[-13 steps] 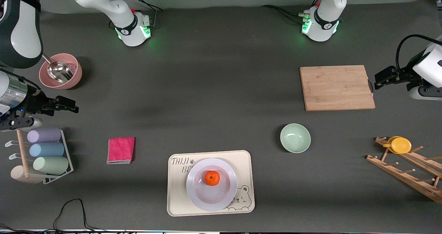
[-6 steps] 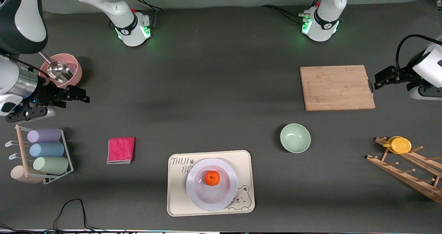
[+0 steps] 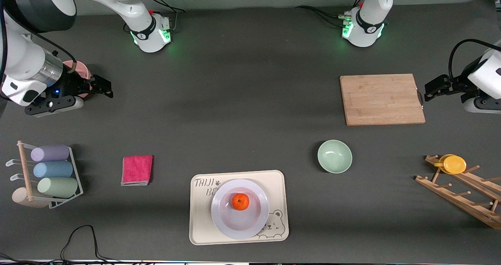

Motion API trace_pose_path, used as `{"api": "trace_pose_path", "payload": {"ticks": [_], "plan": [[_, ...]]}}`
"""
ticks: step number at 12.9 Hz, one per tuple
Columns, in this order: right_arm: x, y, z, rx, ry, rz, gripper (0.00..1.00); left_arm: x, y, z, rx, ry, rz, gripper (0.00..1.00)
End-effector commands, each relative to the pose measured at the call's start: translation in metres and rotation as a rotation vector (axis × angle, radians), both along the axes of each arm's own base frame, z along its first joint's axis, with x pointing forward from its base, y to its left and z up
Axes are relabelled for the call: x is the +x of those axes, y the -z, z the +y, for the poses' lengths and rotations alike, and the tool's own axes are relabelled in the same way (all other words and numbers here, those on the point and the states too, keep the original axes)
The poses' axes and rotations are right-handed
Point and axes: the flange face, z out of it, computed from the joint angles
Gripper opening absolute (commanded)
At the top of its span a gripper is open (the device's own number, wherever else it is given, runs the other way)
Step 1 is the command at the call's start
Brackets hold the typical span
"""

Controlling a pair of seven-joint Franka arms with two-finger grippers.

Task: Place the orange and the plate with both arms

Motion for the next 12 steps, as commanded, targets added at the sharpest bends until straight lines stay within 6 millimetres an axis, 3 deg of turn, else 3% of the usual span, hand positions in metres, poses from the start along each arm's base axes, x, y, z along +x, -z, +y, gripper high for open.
{"api": "trace_pose_path", "payload": {"ticks": [1,7,12], "plan": [[-0.005,-0.021,-0.018,0.004,0.037,0.003,1.0,-0.005,-0.005,-0.001,0.012,0.004,-0.007,1.0],[-0.004,-0.023,-0.026,0.051,0.076,0.031,1.0,-0.005,-0.006,-0.001,0.012,-0.007,-0.007,1.0],[-0.004,-0.037,-0.023,0.056,0.073,0.006,1.0,-0.005,-0.005,-0.001,0.012,-0.005,-0.005,1.0]]}}
